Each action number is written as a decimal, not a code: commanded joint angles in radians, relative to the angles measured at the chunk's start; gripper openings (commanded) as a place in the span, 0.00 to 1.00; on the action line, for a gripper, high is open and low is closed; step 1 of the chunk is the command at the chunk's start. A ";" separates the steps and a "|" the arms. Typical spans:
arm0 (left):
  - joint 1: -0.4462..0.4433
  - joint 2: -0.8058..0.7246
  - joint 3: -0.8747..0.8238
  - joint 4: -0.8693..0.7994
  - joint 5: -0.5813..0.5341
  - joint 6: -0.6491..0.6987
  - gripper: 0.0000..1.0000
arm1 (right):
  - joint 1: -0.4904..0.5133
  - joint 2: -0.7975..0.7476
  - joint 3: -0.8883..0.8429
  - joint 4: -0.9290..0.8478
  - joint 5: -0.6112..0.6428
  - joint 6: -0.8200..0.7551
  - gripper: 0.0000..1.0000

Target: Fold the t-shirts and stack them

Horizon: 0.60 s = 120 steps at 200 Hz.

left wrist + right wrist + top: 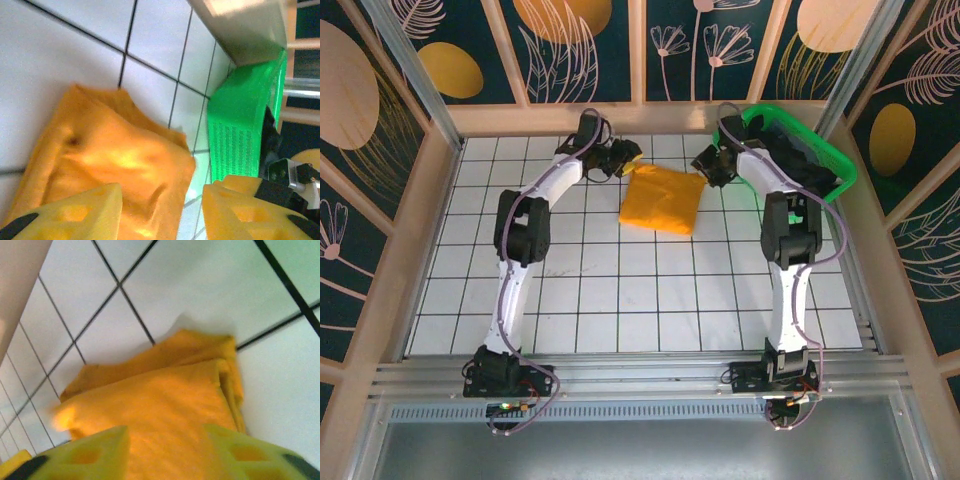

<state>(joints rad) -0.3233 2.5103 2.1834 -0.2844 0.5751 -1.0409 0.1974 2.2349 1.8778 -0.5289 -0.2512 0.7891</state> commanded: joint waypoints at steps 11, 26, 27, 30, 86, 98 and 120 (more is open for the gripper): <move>0.007 -0.048 0.071 -0.108 -0.071 0.033 0.50 | 0.000 -0.046 0.101 -0.046 0.067 -0.112 0.64; -0.010 -0.184 -0.137 -0.034 -0.097 0.011 0.53 | 0.000 -0.087 0.083 -0.066 0.088 -0.127 0.64; -0.011 -0.196 -0.155 -0.026 -0.099 0.008 0.53 | 0.001 -0.091 0.079 -0.066 0.088 -0.128 0.64; -0.015 -0.229 -0.208 -0.001 -0.102 -0.003 0.53 | 0.001 -0.105 0.064 -0.064 0.089 -0.129 0.64; -0.201 -0.620 -0.947 0.449 -0.153 -0.399 0.56 | 0.066 -0.547 -0.512 0.173 0.037 -0.040 0.60; -0.248 -0.617 -0.982 0.491 -0.173 -0.457 0.59 | 0.072 -0.632 -0.624 0.207 0.009 0.004 0.60; -0.308 -0.546 -0.967 0.530 -0.163 -0.526 0.61 | 0.075 -0.759 -0.771 0.231 -0.031 0.068 0.60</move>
<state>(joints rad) -0.5964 1.8961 1.2274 0.0944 0.4332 -1.3949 0.2756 1.5753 1.2324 -0.3756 -0.2314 0.7643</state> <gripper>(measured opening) 0.604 0.597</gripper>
